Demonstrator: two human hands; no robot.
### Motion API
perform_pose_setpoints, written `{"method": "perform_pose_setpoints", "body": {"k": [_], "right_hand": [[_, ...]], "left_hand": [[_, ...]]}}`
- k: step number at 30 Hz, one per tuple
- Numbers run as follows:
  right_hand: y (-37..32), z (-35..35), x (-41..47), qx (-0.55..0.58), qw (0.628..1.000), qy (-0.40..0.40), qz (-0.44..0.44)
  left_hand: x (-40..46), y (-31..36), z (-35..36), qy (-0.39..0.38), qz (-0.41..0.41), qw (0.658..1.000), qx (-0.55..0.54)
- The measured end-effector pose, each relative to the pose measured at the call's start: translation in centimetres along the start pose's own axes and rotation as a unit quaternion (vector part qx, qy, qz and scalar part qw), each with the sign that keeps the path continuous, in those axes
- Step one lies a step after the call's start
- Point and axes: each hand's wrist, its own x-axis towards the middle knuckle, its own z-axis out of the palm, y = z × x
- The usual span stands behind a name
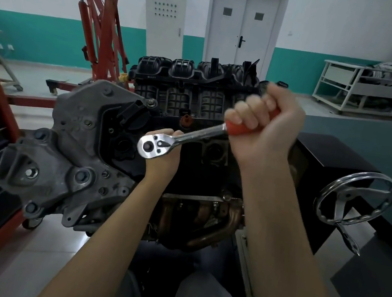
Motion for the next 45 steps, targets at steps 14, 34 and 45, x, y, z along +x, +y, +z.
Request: {"method": "perform_pose_setpoints", "body": {"k": [14, 34, 45], "right_hand": [[-0.2, -1.5, -1.0, 0.003, 1.0, -0.027, -0.015], [0.7, -2.7, -3.3, 0.052, 0.996, 0.001, -0.066], [1.5, -2.6, -3.8, 0.079, 0.993, 0.042, -0.077]], "left_hand": [[0.3, -0.5, 0.1, 0.013, -0.016, 0.997, -0.078], [0.0, 0.2, 0.1, -0.006, 0.026, 0.997, -0.065], [-0.2, 0.7, 0.0, -0.006, 0.052, 0.996, -0.075]]}}
